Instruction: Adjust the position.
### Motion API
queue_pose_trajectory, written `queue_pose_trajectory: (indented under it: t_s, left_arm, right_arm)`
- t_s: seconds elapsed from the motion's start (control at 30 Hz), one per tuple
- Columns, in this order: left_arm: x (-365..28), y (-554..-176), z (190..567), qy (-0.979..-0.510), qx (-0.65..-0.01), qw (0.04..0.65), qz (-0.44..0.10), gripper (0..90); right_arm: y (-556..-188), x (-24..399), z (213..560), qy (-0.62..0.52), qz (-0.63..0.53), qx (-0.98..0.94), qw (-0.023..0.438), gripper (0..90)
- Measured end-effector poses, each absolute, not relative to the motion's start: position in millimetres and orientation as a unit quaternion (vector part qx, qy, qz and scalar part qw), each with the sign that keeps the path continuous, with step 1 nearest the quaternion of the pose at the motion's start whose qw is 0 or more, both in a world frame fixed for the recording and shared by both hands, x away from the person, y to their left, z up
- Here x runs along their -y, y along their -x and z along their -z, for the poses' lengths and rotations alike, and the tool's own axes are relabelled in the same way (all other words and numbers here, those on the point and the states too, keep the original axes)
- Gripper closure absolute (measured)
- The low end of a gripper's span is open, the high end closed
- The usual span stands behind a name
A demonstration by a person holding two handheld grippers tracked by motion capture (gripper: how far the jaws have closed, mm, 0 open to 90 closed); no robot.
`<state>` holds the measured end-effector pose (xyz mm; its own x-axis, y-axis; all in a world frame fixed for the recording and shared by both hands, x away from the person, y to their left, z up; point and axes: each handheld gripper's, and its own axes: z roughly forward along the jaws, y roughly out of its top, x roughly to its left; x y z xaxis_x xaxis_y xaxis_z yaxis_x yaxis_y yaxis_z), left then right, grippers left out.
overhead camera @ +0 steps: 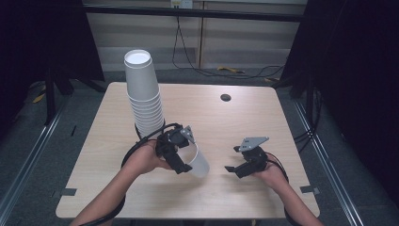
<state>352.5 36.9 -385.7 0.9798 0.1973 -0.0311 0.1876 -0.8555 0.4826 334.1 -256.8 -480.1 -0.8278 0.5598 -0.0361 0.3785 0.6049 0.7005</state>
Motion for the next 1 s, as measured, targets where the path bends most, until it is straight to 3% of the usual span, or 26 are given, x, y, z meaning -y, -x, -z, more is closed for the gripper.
queue_pose_trajectory:
  t_s: [0.43,1.0]
  left_arm:
    - [-29,-352,390,-0.974,-0.081,0.210,-0.018,11.3]
    - [-17,-350,397,-0.980,-0.067,0.185,-0.033,9.1]
  right_arm:
    - [-333,259,496,-0.287,-0.326,-0.888,0.149,13.7]
    - [-333,269,504,-0.320,-0.360,-0.866,0.137,13.3]
